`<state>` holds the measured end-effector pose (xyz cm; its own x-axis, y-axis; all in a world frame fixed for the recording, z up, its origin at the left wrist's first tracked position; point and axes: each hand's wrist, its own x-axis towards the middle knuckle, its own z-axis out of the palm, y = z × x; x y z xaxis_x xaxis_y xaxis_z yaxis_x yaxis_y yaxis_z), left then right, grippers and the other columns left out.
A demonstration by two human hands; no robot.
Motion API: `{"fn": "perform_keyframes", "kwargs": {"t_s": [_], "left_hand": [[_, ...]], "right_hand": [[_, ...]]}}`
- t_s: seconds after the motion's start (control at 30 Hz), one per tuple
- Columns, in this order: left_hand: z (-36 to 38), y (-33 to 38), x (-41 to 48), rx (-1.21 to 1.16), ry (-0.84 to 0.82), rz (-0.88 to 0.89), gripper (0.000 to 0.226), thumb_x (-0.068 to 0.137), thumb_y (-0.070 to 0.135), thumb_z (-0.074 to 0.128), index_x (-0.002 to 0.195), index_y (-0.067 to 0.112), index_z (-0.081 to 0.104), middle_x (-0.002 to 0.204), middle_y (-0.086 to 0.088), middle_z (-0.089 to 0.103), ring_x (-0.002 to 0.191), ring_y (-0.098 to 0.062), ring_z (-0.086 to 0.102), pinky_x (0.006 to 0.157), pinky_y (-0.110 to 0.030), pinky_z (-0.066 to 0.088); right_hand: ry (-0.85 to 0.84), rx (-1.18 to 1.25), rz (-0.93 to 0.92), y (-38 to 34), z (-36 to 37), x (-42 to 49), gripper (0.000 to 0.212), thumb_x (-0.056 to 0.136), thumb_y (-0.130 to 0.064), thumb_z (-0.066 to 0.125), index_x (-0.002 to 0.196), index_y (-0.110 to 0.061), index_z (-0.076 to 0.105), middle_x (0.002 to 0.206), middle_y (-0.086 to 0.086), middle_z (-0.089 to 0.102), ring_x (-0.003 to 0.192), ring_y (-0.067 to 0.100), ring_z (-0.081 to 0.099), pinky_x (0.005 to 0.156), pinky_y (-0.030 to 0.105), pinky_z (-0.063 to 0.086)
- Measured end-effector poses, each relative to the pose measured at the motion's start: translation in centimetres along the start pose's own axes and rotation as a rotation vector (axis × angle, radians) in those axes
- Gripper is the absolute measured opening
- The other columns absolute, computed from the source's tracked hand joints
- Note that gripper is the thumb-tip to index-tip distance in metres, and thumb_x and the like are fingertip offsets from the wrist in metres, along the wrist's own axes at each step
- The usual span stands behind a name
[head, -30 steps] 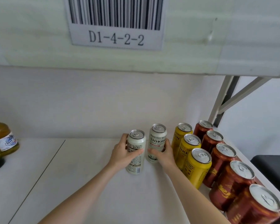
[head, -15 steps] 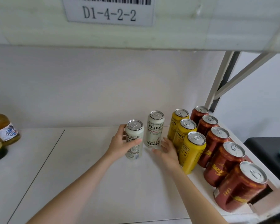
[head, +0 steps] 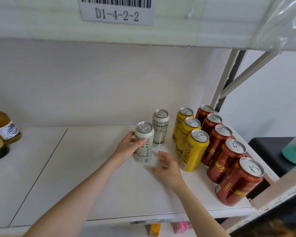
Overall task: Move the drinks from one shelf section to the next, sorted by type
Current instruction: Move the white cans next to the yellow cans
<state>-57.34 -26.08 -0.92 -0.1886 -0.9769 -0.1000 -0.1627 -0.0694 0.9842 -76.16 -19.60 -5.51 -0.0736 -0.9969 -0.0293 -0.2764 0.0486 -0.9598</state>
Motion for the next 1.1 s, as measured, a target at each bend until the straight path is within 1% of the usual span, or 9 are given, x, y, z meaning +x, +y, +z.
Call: {"fn": "perform_keyframes", "kwargs": {"t_s": [0.1,0.13,0.23,0.37,0.47,0.53,0.77,0.93,1.1], "left_hand": [[1.1,-0.1,-0.7,-0.009,-0.04,0.014,0.057,0.053,0.077,0.076,0.099,0.048,0.06,0.115,0.0,0.07,0.106,-0.012,0.068,0.092,-0.046,0.057],[1.5,-0.1,-0.9,-0.011,-0.051,0.017,0.055,0.055,0.075,0.076,0.1,0.047,0.06,0.114,0.0,0.07,0.105,-0.011,0.068,0.09,-0.045,0.057],[2.7,0.1,-1.4,-0.012,-0.081,0.015,0.057,0.056,0.071,0.076,0.102,0.042,0.059,0.115,-0.004,0.069,0.104,-0.013,0.068,0.086,-0.039,0.059],[4.2,0.6,-1.4,0.008,-0.12,0.018,0.06,0.058,0.067,0.076,0.106,0.035,0.059,0.113,-0.005,0.068,0.107,-0.019,0.067,0.092,-0.047,0.057],[5.1,0.9,-1.1,-0.001,-0.139,0.024,0.062,0.058,0.065,0.077,0.108,0.032,0.059,0.111,-0.008,0.069,0.106,-0.023,0.068,0.091,-0.052,0.056],[5.5,1.1,-0.9,0.0,-0.133,0.031,0.065,0.058,0.065,0.077,0.109,0.028,0.06,0.111,-0.01,0.069,0.106,-0.025,0.068,0.091,-0.054,0.055],[5.7,2.0,0.1,0.008,-0.093,0.038,0.067,0.058,0.066,0.076,0.106,0.022,0.062,0.107,-0.009,0.069,0.104,-0.025,0.068,0.088,-0.054,0.057],[5.3,2.2,0.9,0.015,-0.08,0.035,0.068,0.056,0.065,0.078,0.104,0.02,0.062,0.109,-0.008,0.069,0.103,-0.02,0.069,0.086,-0.049,0.059],[5.4,2.4,1.7,-0.003,-0.058,0.036,0.072,0.055,0.063,0.078,0.107,0.017,0.061,0.111,-0.012,0.068,0.104,-0.023,0.068,0.087,-0.049,0.058]], "right_hand": [[0.02,0.01,-0.023,-0.4,0.2,-0.3,0.078,0.07,-0.015,0.087,0.137,-0.011,0.048,0.127,0.001,0.056,0.117,0.016,0.054,0.101,0.034,0.047],[0.026,0.016,-0.034,-0.5,0.3,-0.4,0.076,0.071,-0.014,0.087,0.136,-0.012,0.048,0.126,0.0,0.057,0.116,0.015,0.056,0.1,0.034,0.048],[0.032,0.08,-0.069,-0.3,0.1,-0.6,0.064,0.073,-0.007,0.083,0.129,-0.016,0.054,0.119,-0.001,0.066,0.108,0.012,0.064,0.087,0.024,0.054],[0.065,0.14,-0.065,0.2,-0.7,-0.6,0.057,0.074,0.002,0.08,0.122,-0.018,0.056,0.114,0.005,0.069,0.099,0.011,0.068,0.085,0.03,0.057],[0.107,0.149,-0.069,0.6,-1.1,-0.5,0.058,0.073,0.003,0.079,0.116,-0.028,0.055,0.11,-0.004,0.069,0.097,0.006,0.067,0.085,0.031,0.058],[0.136,0.153,-0.074,0.9,-1.1,-0.3,0.058,0.075,0.003,0.078,0.116,-0.03,0.055,0.11,-0.008,0.068,0.098,0.007,0.067,0.086,0.034,0.058],[0.179,0.176,-0.09,1.0,-1.0,0.9,0.057,0.077,0.0,0.077,0.126,-0.018,0.054,0.115,-0.005,0.066,0.104,0.013,0.065,0.089,0.042,0.056],[0.183,0.171,-0.098,0.9,-0.8,1.9,0.057,0.078,0.0,0.077,0.123,-0.024,0.052,0.114,-0.011,0.064,0.106,0.01,0.064,0.089,0.034,0.056],[0.181,0.143,-0.091,0.8,-0.9,3.0,0.059,0.078,-0.001,0.077,0.13,-0.014,0.052,0.117,-0.004,0.064,0.109,0.01,0.062,0.094,0.037,0.054]]}}
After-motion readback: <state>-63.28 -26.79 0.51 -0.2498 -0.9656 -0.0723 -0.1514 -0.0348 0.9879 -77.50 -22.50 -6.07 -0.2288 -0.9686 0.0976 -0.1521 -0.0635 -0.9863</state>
